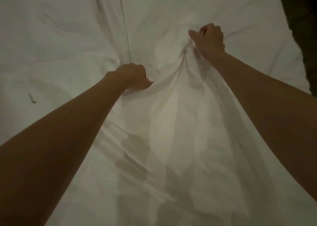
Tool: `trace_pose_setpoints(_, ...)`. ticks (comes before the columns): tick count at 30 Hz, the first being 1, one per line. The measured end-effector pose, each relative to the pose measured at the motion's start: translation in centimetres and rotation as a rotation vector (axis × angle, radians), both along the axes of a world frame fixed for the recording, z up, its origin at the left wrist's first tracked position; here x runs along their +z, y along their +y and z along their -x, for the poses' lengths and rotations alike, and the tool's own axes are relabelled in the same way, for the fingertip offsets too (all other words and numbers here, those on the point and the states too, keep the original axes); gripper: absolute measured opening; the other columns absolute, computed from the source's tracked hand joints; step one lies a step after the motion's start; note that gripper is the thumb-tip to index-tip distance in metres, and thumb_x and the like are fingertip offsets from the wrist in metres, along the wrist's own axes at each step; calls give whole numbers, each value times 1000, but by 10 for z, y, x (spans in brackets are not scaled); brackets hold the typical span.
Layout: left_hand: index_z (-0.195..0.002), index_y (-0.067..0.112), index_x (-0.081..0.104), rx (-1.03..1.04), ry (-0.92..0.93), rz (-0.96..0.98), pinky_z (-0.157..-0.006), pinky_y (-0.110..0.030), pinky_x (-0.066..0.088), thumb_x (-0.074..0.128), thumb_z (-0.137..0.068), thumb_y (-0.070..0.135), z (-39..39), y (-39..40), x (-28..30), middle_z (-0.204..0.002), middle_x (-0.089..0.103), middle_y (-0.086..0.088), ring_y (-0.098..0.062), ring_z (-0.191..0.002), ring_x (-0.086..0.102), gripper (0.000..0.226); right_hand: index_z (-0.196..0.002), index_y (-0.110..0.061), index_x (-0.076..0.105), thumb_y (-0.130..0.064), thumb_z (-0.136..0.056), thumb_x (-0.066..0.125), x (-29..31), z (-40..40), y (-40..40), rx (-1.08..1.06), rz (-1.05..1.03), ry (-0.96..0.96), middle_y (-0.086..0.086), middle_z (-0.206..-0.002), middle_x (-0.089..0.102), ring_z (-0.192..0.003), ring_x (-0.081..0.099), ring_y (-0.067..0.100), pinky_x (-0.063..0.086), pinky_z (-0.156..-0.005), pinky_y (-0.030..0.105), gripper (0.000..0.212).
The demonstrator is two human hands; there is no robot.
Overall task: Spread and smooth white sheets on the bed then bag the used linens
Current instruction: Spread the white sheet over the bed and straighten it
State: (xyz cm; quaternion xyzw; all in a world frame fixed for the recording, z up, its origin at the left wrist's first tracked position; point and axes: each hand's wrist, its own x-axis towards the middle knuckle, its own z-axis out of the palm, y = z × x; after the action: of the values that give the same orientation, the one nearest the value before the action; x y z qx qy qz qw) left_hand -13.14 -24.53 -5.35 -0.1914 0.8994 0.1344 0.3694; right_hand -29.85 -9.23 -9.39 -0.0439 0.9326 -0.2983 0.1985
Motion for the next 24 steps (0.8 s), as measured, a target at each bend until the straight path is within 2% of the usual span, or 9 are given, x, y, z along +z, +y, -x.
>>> trace_pose_setpoints(2,-106,11,67,24,-31,-49,-76,-28,39,59,-91,39,7,-4,2,-107,66,-10,-27,-95,58,33,-115,-14,59,-59,-80,57,1,10,-2,-21,33,-112,4,-118,60,-116,55,25,44,-97,38,57)
trace_pose_setpoints(5,-78,14,65,223,107,-253,-57,-19,39,70,-87,29,17,-16,14,-76,58,-2,-15,-69,51,18,-83,-14,61,-41,-81,70,1,24,2,-5,186,-224,1,-86,63,-80,63,16,49,-73,27,29)
trace_pose_setpoints(8,-87,12,64,503,315,-403,-47,-6,36,68,-88,17,32,-30,27,-77,56,-4,-3,-59,51,7,-80,-19,52,-26,-75,80,8,43,17,-93,402,-279,-4,-73,51,-61,51,4,46,-53,21,30)
trace_pose_setpoints(11,-88,15,64,555,437,-338,-44,-9,37,68,-88,18,55,-42,31,-64,56,3,0,-48,50,5,-82,-21,54,-32,-66,82,17,69,32,-149,504,-131,0,-84,57,-66,55,5,44,-52,17,34)
trace_pose_setpoints(14,-106,16,69,531,551,-145,-69,-19,48,62,-92,27,80,-45,19,-84,65,-2,-14,-76,61,19,-93,-18,53,-27,-77,74,19,87,35,-218,581,13,-4,-95,60,-80,59,4,49,-65,13,28)
trace_pose_setpoints(17,-119,23,62,550,545,85,-105,-39,37,54,-90,24,94,-28,-4,-122,61,-4,-22,-118,54,30,-78,-23,52,-31,-79,74,12,85,42,-178,465,-116,-2,-85,57,-68,58,2,42,-49,13,24)
trace_pose_setpoints(20,-144,24,38,335,537,216,-112,-50,19,49,-95,31,93,13,-20,-150,36,-5,-22,-140,29,50,-81,-17,56,-28,-79,78,0,74,69,-103,316,-354,-4,-70,52,-45,52,-2,40,-40,18,25)
trace_pose_setpoints(22,-151,26,24,210,538,131,-114,-59,9,47,-97,36,91,46,-22,-161,14,-3,-23,-148,10,60,-76,-16,61,-28,-78,78,-10,69,84,-27,230,-326,-2,-65,53,-38,48,-3,35,-36,16,21)
trace_pose_setpoints(24,-154,27,14,124,472,57,-112,-64,4,44,-99,38,87,76,-24,-163,-2,-1,-23,-149,-3,64,-72,-16,62,-30,-79,76,-16,70,94,-146,283,-200,-3,-67,54,-42,48,-4,34,-37,14,21)
